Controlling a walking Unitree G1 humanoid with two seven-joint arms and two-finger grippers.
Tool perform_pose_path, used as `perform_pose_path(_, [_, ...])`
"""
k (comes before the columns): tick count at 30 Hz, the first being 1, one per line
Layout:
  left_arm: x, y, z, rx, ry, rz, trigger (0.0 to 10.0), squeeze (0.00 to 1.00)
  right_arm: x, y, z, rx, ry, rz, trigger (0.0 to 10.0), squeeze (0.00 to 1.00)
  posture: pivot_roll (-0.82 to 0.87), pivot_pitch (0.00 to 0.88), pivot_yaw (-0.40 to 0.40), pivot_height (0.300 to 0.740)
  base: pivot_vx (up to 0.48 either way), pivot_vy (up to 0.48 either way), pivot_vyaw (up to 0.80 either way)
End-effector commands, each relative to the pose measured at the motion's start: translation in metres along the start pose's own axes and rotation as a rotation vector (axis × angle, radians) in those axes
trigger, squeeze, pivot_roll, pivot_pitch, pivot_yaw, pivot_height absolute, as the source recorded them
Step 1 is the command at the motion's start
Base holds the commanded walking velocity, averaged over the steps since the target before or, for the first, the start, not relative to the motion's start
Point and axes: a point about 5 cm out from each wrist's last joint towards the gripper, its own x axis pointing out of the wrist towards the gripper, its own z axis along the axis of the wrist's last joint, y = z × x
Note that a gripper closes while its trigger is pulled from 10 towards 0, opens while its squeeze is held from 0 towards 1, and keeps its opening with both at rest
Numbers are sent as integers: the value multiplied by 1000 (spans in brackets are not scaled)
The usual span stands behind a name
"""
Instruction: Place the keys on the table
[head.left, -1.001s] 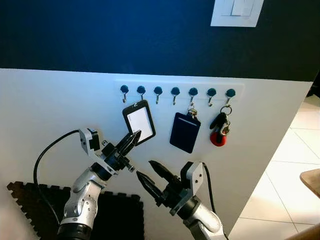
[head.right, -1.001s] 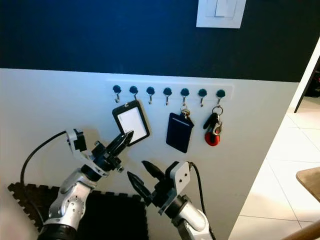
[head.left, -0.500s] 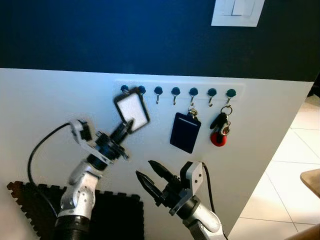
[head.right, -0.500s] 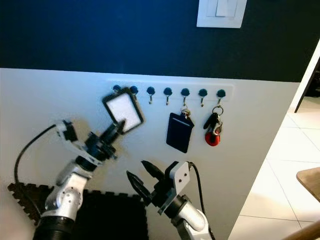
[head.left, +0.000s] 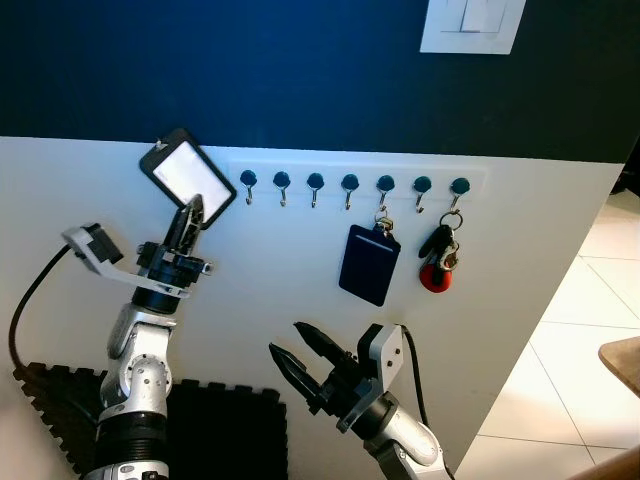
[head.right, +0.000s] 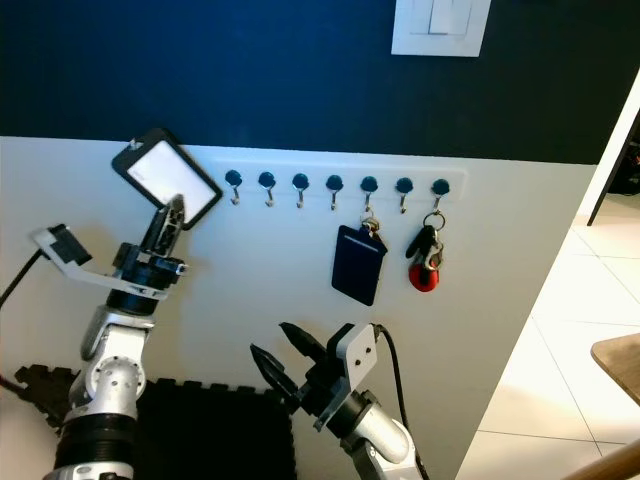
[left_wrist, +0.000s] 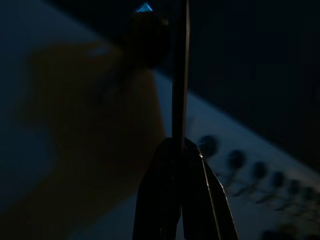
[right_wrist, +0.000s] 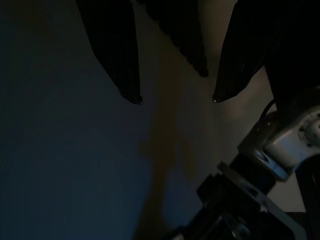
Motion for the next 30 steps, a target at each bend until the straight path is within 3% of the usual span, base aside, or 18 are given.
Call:
perform_pose_path(1, [-13,11,-3,48,45,55,0,0,-3,0,-4,-2,17,-1,10000,0,42,64,6,740,0,0,0])
perform_pose_path(6, [-35,23,-10,69,74,163,0,0,-8,0,-9,1,41,-9,10000,0,38,65,8,740,0,0,0])
perform_pose_path(13, [-55,22,-20,0,127,168,0,0,-15,-1,-15,3,73,-24,10000,0,37,68,7,740,0,0,0])
perform_pose_path(15, [-68,19,-28,-16,190,152,0,0,-20,-4,-19,4,92,-42,10000,0,36,69,7,740,0,0,0])
perform_pose_path(16, [-82,17,-37,-23,267,132,0,0,-24,-6,-23,12,114,-69,10000,0,32,69,7,740,0,0,0])
perform_pose_path(17, [-82,17,-37,-23,267,132,0,0,-24,-6,-23,12,114,-69,10000,0,32,69,7,740,0,0,0])
perform_pose_path(22, [-140,-12,-78,2,648,-48,0,0,-55,-25,-49,18,256,-233,10000,0,33,71,2,740,0,0,0])
perform_pose_path(26, [-155,-22,-90,27,758,-116,0,0,-73,-34,-59,-13,333,-321,10000,0,35,71,0,740,0,0,0])
perform_pose_path(30, [-171,-10,-108,226,886,20,0,0,-117,-57,-81,-67,571,-591,10000,0,32,69,2,740,0,0,0])
